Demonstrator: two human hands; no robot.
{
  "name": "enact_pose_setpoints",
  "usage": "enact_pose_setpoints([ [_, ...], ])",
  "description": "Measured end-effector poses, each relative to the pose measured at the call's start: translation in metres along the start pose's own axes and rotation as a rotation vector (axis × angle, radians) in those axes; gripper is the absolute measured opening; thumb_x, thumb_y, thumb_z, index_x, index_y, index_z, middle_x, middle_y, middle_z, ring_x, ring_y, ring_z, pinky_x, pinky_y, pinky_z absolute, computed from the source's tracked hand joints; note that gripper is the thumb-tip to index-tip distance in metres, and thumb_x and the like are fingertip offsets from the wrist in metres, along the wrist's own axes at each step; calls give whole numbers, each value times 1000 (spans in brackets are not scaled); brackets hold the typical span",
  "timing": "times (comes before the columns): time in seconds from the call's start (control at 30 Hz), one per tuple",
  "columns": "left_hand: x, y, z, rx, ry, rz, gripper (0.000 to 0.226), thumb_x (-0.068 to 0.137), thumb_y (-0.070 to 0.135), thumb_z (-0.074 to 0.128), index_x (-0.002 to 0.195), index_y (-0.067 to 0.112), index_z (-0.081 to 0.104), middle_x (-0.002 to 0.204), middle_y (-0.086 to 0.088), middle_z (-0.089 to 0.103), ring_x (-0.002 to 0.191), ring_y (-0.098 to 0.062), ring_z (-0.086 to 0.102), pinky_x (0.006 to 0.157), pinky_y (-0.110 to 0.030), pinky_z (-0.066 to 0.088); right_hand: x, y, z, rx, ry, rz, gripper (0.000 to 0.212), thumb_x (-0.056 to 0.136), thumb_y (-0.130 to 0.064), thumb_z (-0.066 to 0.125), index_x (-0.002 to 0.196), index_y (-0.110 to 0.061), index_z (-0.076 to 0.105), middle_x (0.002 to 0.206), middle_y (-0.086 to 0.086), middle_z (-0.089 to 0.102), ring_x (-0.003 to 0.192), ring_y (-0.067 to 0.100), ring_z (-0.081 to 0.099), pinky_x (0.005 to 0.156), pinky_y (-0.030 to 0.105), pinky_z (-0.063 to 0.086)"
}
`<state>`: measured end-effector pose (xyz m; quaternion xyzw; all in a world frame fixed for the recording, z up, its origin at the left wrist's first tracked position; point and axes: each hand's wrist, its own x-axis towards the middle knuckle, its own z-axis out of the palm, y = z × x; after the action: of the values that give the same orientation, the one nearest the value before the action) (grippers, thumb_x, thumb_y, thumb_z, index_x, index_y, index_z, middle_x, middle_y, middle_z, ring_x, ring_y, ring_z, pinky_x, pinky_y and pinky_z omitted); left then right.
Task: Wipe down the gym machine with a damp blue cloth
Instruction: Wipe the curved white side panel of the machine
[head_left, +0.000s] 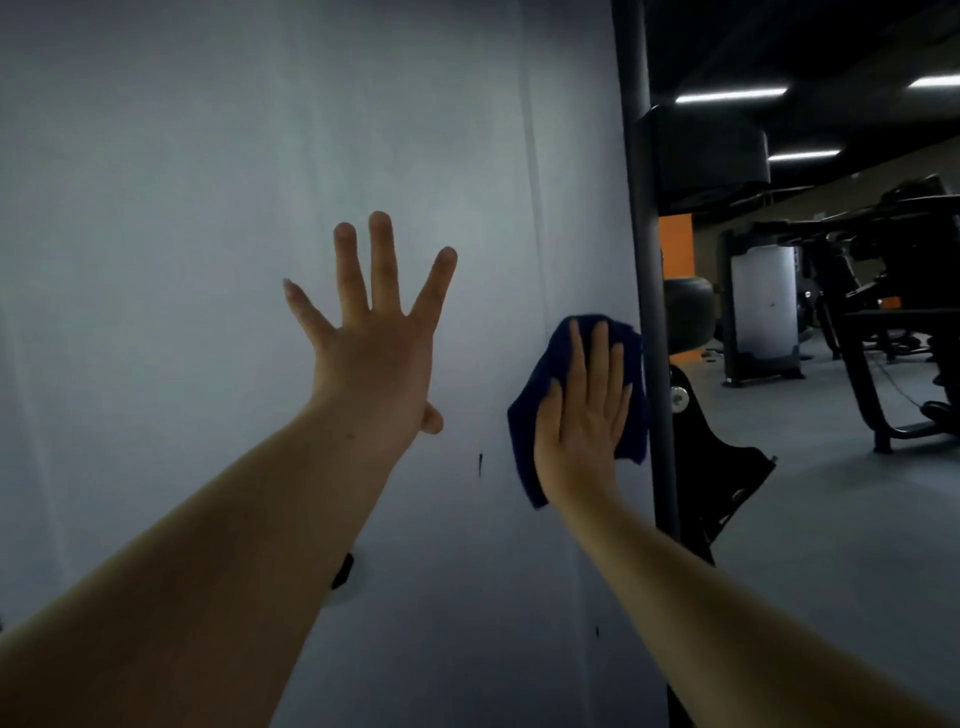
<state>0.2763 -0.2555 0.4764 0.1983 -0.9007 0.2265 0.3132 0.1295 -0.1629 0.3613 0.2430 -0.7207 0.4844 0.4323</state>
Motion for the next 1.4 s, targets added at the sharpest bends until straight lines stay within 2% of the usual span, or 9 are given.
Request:
enact_pose_setpoints([
  [0.07, -8, -9, 8, -26, 24, 44, 142, 64, 64, 76, 144, 32, -37, 146, -14, -49, 138, -40, -38, 109, -73, 1, -35, 8, 5, -58, -64, -82, 60, 99, -47, 11, 154, -33, -8, 164, -5, -9, 151, 16, -13, 121, 40, -11],
  [0.27, -14, -18, 21, -54, 91, 88, 133, 67, 67, 71, 147, 34, -31, 150, -8, -45, 140, -34, -37, 110, -71, -5, 7, -12, 3, -72, -7, -180, 61, 100, -44, 20, 157, -25, 8, 165, 3, 2, 152, 23, -5, 122, 50, -2],
  [0.43, -33, -20, 37, 53, 50, 121, 151, 57, 69, 77, 142, 27, -40, 147, -10, -49, 140, -36, -37, 111, -71, -3, -62, 20, 4, -126, -132, -371, 62, 101, -41, 33, 156, -22, 12, 165, 4, 1, 152, 28, -5, 120, 57, 3],
  [0.63, -35, -20, 45, 23, 67, 118, 156, 53, 65, 82, 142, 27, -41, 147, -9, -49, 140, -36, -37, 108, -72, -6, -33, -15, 13, -64, 20, -256, 56, 102, -31, 27, 156, -24, 15, 164, 2, 5, 152, 26, 0, 122, 50, 0],
  [0.83, -34, -30, 50, -36, 86, 184, 151, 57, 67, 79, 144, 29, -38, 148, -7, -48, 140, -34, -38, 105, -69, -15, -87, 13, 9, -70, -122, -372, 53, 103, -27, 29, 155, -28, 17, 164, -3, 7, 152, 23, 0, 122, 48, -1],
  [0.97, -32, -35, 53, -63, 109, 221, 149, 57, 71, 77, 145, 29, -37, 149, -6, -47, 140, -32, -38, 106, -68, -15, -35, -28, 9, 27, -18, -152, 56, 101, -27, 27, 155, -25, 15, 164, 0, 4, 152, 22, -4, 122, 47, -3],
  [1.17, -32, -40, 58, -77, 123, 278, 150, 54, 76, 72, 145, 27, -37, 149, -8, -47, 140, -34, -38, 106, -71, -12, -130, 21, 14, -174, -161, -399, 52, 106, -30, 25, 156, -33, 11, 164, -8, 0, 152, 27, 3, 121, 55, 5],
  [1.33, -28, -42, 62, -30, 72, 283, 164, 38, 86, 68, 136, 24, -48, 139, -11, -57, 134, -37, -45, 102, -70, -16, -75, -17, 24, -79, 36, -236, 50, 104, -28, 29, 154, -25, 22, 162, -6, 7, 152, 23, 3, 122, 49, 1],
  [1.4, -27, -41, 62, -35, 68, 285, 165, 37, 86, 68, 135, 25, -49, 139, -10, -58, 134, -36, -45, 102, -70, -17, -91, -15, 30, -107, 38, -265, 51, 104, -28, 29, 154, -24, 22, 163, -3, 8, 152, 26, 5, 122, 51, 2],
])
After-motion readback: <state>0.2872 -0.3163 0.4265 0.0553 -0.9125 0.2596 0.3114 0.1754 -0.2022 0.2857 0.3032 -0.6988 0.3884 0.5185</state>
